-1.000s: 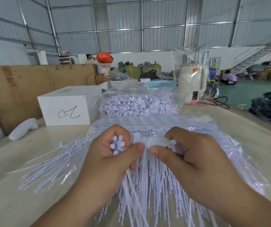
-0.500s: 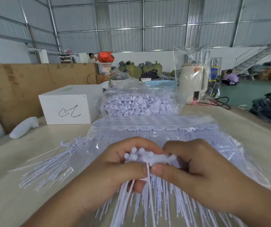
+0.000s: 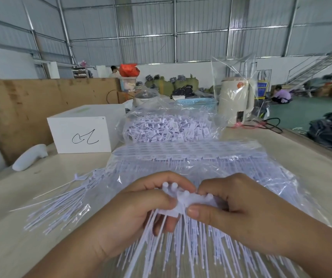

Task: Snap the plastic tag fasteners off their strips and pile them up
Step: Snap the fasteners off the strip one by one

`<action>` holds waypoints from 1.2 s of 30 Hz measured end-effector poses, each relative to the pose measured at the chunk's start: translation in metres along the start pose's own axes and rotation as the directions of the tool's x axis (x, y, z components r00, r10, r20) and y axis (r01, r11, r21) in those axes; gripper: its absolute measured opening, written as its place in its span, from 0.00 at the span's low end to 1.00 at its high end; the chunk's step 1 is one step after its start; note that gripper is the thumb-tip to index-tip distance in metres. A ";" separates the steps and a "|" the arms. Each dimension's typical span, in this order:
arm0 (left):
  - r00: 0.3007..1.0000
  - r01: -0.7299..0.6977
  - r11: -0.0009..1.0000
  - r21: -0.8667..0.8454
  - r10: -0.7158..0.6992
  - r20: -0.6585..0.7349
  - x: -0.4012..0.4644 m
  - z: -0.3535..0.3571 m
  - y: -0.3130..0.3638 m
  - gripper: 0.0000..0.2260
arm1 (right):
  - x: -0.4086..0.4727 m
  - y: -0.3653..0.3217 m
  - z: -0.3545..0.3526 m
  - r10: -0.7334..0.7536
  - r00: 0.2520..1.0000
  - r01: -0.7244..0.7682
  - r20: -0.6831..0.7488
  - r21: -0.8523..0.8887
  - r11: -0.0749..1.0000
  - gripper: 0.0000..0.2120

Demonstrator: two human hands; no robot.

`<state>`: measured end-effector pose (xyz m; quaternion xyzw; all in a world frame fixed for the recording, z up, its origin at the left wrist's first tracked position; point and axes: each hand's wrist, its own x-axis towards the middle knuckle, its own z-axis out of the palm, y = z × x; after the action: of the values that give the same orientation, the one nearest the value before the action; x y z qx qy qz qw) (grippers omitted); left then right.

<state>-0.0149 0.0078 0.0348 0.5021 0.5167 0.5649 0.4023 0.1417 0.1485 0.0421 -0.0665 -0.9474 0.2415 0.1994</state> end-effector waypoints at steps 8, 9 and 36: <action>0.992 -0.057 0.991 0.119 0.043 0.116 -0.002 0.000 -0.002 0.05 | -0.001 -0.002 0.004 0.055 0.998 -0.051 0.024 -0.119 0.992 0.23; 0.988 -0.055 0.989 0.138 0.034 0.150 -0.002 0.000 -0.001 0.05 | -0.001 -0.002 0.005 0.044 0.998 -0.039 0.034 -0.128 0.991 0.23; 0.932 -0.237 0.966 0.104 0.256 -0.257 0.000 0.005 0.000 0.06 | 0.001 -0.009 0.006 0.039 0.974 0.044 -0.223 0.355 0.934 0.19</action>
<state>-0.0103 0.0084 0.0347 0.4958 0.5191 0.6548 0.2365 0.1380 0.1384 0.0419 -0.0549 -0.8588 0.4002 0.3151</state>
